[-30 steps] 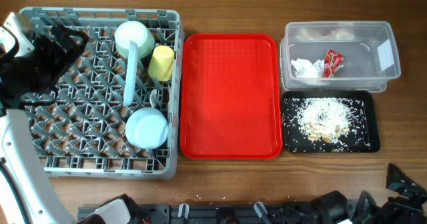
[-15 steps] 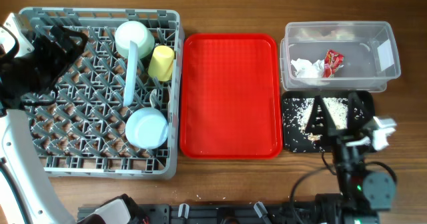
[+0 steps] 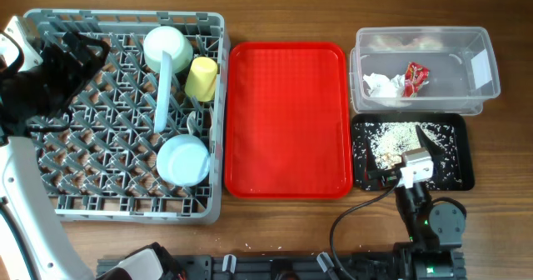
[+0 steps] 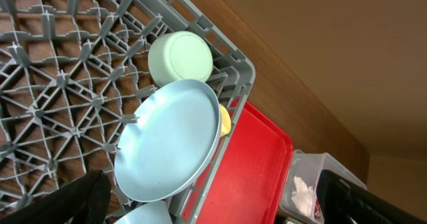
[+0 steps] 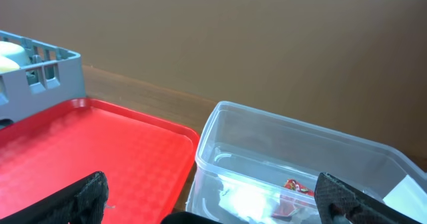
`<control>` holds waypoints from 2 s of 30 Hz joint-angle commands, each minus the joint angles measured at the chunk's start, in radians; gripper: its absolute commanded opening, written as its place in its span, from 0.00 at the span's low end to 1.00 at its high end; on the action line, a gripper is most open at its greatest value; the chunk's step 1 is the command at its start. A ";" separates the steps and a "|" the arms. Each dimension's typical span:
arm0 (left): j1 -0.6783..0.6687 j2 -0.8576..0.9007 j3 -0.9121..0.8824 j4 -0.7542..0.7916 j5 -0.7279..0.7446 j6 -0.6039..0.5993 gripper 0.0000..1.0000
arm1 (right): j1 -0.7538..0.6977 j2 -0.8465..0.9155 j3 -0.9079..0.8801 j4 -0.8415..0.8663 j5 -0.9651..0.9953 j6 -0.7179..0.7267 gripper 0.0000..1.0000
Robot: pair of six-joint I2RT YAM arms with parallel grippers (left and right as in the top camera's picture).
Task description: Sort waste into correct bins and load items into the dishwasher rack
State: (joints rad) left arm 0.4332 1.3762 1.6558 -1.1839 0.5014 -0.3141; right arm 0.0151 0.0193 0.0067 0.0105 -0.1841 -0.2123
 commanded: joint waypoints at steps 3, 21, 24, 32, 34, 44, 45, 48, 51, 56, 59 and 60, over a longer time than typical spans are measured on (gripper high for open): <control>0.001 -0.005 0.009 0.002 0.001 -0.008 1.00 | -0.004 -0.016 -0.002 0.004 -0.023 -0.023 0.99; -0.266 -0.385 -0.069 -0.007 -0.149 -0.008 1.00 | -0.004 -0.016 -0.002 0.004 -0.023 -0.023 1.00; -0.414 -0.597 -0.222 -0.012 -0.163 -0.008 1.00 | -0.004 -0.016 -0.002 0.004 -0.023 -0.023 1.00; -0.448 -1.261 -0.921 0.376 -0.190 -0.008 1.00 | -0.004 -0.016 -0.002 0.004 -0.023 -0.024 1.00; -0.448 -1.343 -1.104 0.756 -0.190 -0.008 1.00 | -0.004 -0.016 -0.002 0.004 -0.023 -0.023 1.00; -0.448 -1.373 -1.563 1.435 -0.414 -0.009 1.00 | -0.004 -0.016 -0.002 0.004 -0.023 -0.023 1.00; -0.448 -1.373 -1.588 1.435 -0.461 -0.009 1.00 | -0.004 -0.016 -0.002 0.004 -0.023 -0.024 1.00; -0.448 -1.373 -1.650 1.416 -0.569 -0.046 1.00 | -0.004 -0.016 -0.002 0.004 -0.023 -0.023 1.00; -0.448 -1.373 -1.650 1.271 -0.624 -0.105 1.00 | -0.004 -0.016 -0.002 0.004 -0.023 -0.024 1.00; -0.448 -1.373 -1.650 1.115 -0.561 0.111 1.00 | -0.004 -0.016 -0.001 0.004 -0.023 -0.023 1.00; -0.448 -1.373 -1.650 1.115 -0.530 0.127 1.00 | -0.004 -0.016 -0.002 0.004 -0.023 -0.023 1.00; -0.448 -1.373 -1.650 1.115 -0.529 0.127 1.00 | -0.004 -0.016 -0.002 0.004 -0.023 -0.023 1.00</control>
State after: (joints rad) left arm -0.0086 0.0120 0.0074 -0.0628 -0.0647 -0.2424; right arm 0.0151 0.0109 0.0063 0.0113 -0.1913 -0.2302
